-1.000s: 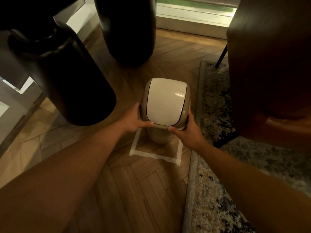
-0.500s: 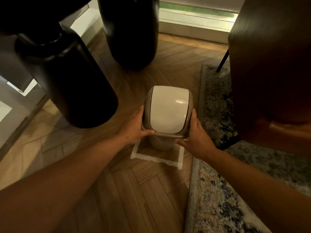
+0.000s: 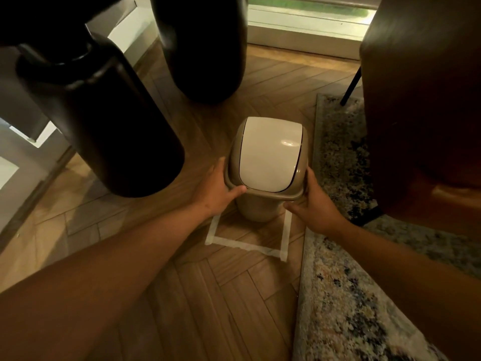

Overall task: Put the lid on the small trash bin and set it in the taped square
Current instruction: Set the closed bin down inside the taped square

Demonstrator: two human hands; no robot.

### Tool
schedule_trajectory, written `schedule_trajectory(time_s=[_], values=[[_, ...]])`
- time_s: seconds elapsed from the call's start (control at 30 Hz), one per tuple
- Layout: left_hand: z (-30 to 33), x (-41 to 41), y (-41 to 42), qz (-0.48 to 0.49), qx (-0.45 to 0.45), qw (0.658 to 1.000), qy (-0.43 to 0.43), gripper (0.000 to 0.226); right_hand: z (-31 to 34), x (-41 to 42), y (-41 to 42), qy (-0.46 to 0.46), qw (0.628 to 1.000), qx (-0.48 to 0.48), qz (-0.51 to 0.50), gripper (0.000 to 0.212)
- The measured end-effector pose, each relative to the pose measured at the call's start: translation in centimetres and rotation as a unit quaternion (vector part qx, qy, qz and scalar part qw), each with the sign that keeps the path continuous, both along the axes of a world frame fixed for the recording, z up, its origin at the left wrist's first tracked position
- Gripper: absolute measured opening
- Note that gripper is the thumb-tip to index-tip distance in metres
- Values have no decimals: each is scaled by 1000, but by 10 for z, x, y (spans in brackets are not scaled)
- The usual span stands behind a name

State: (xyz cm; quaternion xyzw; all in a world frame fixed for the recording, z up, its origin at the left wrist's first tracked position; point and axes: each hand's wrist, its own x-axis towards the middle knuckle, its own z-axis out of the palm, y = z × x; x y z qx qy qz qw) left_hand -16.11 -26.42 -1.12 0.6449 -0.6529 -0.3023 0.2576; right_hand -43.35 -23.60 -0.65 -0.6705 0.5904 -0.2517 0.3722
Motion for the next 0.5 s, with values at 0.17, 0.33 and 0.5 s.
schedule_trajectory(time_s=[0.17,0.33,0.5], values=[[-9,-1,11,-23,41,993,105,87,-5,9,4,-59,998,18,-22,105],[-17,-5,16,-8,52,986,161,87,-9,18,6,-107,992,32,-55,97],[-23,-4,11,6,51,984,172,87,-11,30,10,-153,986,31,-51,100]])
